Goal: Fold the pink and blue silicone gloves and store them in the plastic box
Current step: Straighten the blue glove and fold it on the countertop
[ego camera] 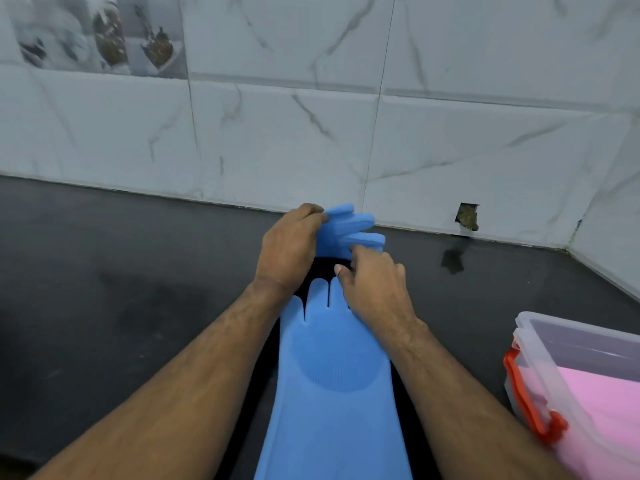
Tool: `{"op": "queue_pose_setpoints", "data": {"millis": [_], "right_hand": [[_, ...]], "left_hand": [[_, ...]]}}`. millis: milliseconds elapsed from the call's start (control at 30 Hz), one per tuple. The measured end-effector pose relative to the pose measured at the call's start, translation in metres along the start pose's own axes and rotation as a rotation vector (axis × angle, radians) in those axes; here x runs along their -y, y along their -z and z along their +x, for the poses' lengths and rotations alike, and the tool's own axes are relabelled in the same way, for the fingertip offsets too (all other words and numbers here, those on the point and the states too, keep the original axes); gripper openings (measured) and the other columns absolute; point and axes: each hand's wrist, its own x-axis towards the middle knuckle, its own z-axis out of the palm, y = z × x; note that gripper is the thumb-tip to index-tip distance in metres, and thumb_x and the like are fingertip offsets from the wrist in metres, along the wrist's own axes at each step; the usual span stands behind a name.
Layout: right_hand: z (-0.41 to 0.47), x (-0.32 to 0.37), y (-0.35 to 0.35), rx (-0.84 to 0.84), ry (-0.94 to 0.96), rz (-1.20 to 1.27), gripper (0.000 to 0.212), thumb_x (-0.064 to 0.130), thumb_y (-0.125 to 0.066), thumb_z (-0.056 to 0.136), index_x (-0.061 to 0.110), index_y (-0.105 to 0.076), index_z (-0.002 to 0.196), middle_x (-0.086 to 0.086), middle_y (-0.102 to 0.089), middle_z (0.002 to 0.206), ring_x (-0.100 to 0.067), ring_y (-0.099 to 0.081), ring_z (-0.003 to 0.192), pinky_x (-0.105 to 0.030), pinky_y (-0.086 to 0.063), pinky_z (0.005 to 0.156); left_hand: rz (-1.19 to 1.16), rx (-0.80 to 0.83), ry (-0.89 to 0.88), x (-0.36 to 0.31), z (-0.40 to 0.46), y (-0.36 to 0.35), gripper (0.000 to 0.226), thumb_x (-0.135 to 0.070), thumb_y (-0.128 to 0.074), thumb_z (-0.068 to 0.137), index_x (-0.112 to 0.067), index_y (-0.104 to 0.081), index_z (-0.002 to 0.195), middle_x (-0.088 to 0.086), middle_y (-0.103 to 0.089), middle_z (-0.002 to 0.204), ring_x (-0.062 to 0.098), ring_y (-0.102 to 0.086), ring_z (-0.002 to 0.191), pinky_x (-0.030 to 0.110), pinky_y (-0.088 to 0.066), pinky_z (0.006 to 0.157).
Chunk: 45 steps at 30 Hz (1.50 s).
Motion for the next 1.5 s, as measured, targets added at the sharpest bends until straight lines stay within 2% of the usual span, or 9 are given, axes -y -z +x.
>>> {"op": "queue_pose_setpoints", "data": {"millis": [200,367,533,667,767,933,1133,1333,1500], "right_hand": [[-0.002,0.014,0.008,0.010,0.017,0.553,0.043,0.052,-0.042,0.104,0.027,-0.047,0.139,0.000,-0.072,0.087,-0.017,-0.070,0.081,-0.046,-0.057,0.080],[-0.001,0.025,0.016,0.065,-0.239,1.305,0.052,0.058,-0.031,0.107,0.023,-0.064,0.127,-0.004,-0.075,0.119,-0.025,-0.071,0.114,-0.046,-0.055,0.099],[0.005,0.021,0.020,-0.072,-0.428,1.265,0.040,0.037,-0.039,0.110,0.015,-0.072,0.104,-0.007,-0.080,0.099,-0.020,-0.077,0.089,-0.033,-0.063,0.070],[0.005,0.022,0.025,-0.127,-0.429,1.286,0.034,0.034,-0.041,0.109,0.015,-0.069,0.109,-0.013,-0.077,0.109,-0.032,-0.075,0.101,-0.052,-0.061,0.090],[0.007,0.022,0.032,-0.128,-0.407,1.486,0.034,0.038,-0.042,0.109,0.018,-0.069,0.117,-0.006,-0.079,0.111,-0.027,-0.076,0.104,-0.045,-0.063,0.088],[0.005,0.022,0.042,-0.019,-0.436,1.772,0.041,0.045,-0.047,0.107,0.016,-0.068,0.126,-0.004,-0.078,0.115,-0.028,-0.074,0.110,-0.048,-0.057,0.095],[0.003,0.019,0.045,0.059,-0.537,1.799,0.035,0.032,-0.058,0.100,0.007,-0.071,0.120,-0.009,-0.077,0.116,-0.030,-0.075,0.105,-0.045,-0.058,0.097],[0.000,0.018,0.047,0.332,-0.634,1.550,0.009,0.007,-0.052,0.095,0.006,-0.057,0.087,-0.012,-0.063,0.088,-0.032,-0.062,0.075,-0.040,-0.054,0.080],[-0.003,0.022,0.058,0.528,-0.516,1.683,0.034,-0.006,-0.038,0.088,0.021,-0.024,0.074,-0.002,-0.028,0.073,-0.023,-0.029,0.064,-0.028,-0.039,0.063]], "left_hand": [[-0.229,0.000,-0.061,-0.036,-0.006,0.034,0.030,0.000,-0.055,0.090,-0.004,-0.075,0.112,0.003,-0.074,0.113,0.022,-0.071,0.095,0.044,-0.059,0.080],[-0.547,0.101,0.138,-0.048,-0.002,0.034,0.028,0.004,-0.047,0.101,-0.014,-0.044,0.123,-0.001,-0.076,0.108,0.002,-0.070,0.083,0.025,-0.056,0.073],[-0.476,0.245,0.143,-0.046,-0.003,0.026,0.030,-0.004,-0.054,0.102,-0.017,-0.046,0.127,-0.007,-0.075,0.104,0.002,-0.067,0.087,0.015,-0.050,0.077],[-0.229,0.205,0.147,-0.035,-0.001,0.026,0.021,-0.036,-0.059,0.102,-0.021,-0.061,0.117,-0.009,-0.066,0.102,0.011,-0.059,0.081,0.042,-0.055,0.080],[-0.209,0.106,0.290,-0.023,0.002,0.030,0.036,-0.049,-0.055,0.102,-0.017,-0.064,0.116,-0.002,-0.064,0.111,0.017,-0.061,0.096,0.045,-0.054,0.089],[-0.891,0.539,0.737,-0.005,0.010,0.050,0.077,-0.087,-0.043,0.085,-0.026,-0.074,0.120,-0.001,-0.075,0.118,0.020,-0.069,0.110,0.038,-0.051,0.095],[-1.503,0.810,0.839,0.001,0.012,0.076,0.066,-0.056,-0.081,0.080,-0.014,-0.071,0.131,0.011,-0.063,0.141,0.029,-0.062,0.126,0.041,-0.053,0.097],[-1.240,0.881,0.856,-0.007,0.010,0.079,0.088,-0.054,-0.085,0.070,0.003,-0.060,0.133,0.017,-0.036,0.137,0.036,-0.034,0.108,0.033,-0.040,0.067],[-1.575,1.083,0.781,0.000,0.010,0.088,0.095,-0.064,-0.083,0.070,-0.002,-0.062,0.138,0.019,-0.065,0.110,0.027,-0.074,0.064,0.026,-0.054,0.038]]}}
